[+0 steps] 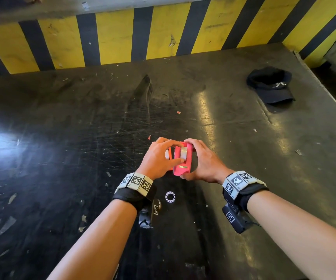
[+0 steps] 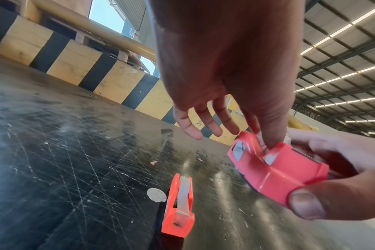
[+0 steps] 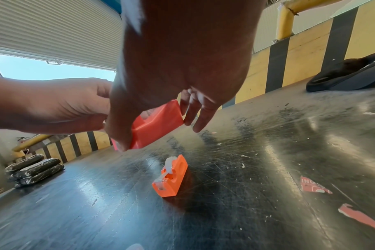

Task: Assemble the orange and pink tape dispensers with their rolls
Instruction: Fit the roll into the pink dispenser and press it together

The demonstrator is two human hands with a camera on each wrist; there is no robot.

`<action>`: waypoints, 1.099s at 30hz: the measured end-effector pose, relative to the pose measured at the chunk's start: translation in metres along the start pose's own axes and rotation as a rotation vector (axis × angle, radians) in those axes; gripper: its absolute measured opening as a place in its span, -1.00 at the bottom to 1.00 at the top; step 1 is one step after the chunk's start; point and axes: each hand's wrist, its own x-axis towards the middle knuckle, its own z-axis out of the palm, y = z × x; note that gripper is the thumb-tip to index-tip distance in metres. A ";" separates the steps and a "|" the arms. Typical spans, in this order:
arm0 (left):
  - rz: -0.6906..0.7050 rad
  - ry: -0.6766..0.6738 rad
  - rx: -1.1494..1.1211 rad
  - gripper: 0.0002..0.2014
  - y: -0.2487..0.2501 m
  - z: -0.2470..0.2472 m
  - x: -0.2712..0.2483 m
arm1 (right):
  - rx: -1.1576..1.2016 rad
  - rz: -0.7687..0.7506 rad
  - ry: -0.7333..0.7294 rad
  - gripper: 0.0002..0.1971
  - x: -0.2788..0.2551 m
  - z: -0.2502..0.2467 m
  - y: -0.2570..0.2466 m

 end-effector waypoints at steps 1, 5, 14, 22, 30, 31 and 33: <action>-0.007 -0.001 0.020 -0.46 -0.001 0.001 -0.001 | -0.009 -0.002 -0.003 0.12 0.000 0.000 0.000; -0.016 0.000 0.071 -0.46 0.001 0.004 -0.003 | -0.048 -0.002 -0.015 0.14 -0.002 0.003 0.001; -0.064 -0.041 -0.071 -0.42 0.001 0.001 -0.002 | -0.010 -0.012 -0.010 -0.07 -0.010 0.002 -0.001; -0.045 -0.017 -0.110 -0.68 0.004 -0.010 -0.003 | -0.033 -0.019 -0.014 -0.10 -0.012 0.002 -0.003; 0.041 -0.029 0.112 -0.83 0.012 -0.015 0.008 | -0.084 -0.010 -0.033 -0.04 -0.013 0.000 -0.005; 0.044 -0.035 0.125 -0.84 0.013 -0.016 0.009 | -0.090 -0.009 -0.037 -0.03 -0.013 0.000 -0.004; 0.050 -0.042 0.148 -0.86 0.016 -0.018 0.010 | -0.100 -0.010 -0.043 -0.03 -0.013 0.000 -0.004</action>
